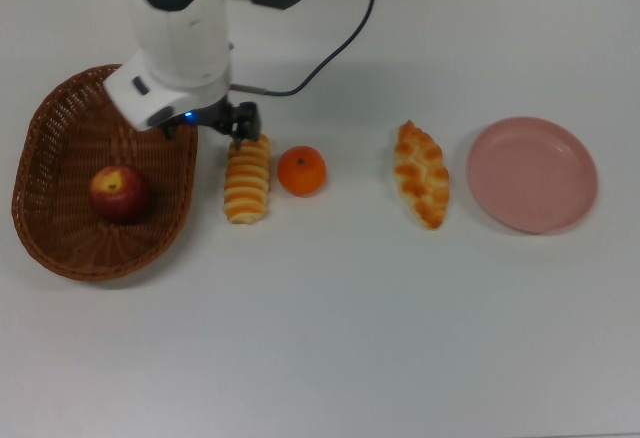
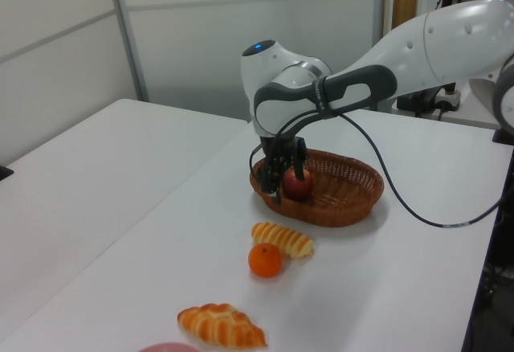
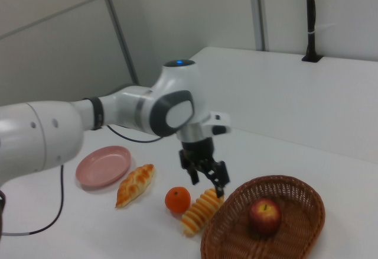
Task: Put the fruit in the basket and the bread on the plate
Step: 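Move to the striped bread roll and grasp it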
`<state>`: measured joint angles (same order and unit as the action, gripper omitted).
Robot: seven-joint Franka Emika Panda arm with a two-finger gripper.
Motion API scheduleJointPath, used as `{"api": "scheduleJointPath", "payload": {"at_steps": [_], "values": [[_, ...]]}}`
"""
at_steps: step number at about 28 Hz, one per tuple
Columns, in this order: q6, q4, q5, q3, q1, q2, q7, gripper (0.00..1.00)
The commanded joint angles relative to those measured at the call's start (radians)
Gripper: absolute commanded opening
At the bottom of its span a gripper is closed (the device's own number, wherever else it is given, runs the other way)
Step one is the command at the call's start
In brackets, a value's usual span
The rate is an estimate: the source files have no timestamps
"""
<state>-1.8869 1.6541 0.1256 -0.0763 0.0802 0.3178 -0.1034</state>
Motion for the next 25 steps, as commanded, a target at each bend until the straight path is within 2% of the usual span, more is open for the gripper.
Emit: {"api": "scheduleJointPath", "payload": {"at_steps": [1, 8, 19, 25], "values": [[-0.008, 0.09, -0.021, 0.01, -0.06, -0.049, 0.01, 1.0], [-0.09, 0.187, -0.017, 0.012, -0.114, -0.048, -0.016, 1.0], [-0.118, 0.19, -0.004, 0.016, -0.109, -0.005, -0.024, 0.99], [-0.139, 0.19, 0.011, 0.019, -0.106, 0.021, -0.024, 0.82]]}}
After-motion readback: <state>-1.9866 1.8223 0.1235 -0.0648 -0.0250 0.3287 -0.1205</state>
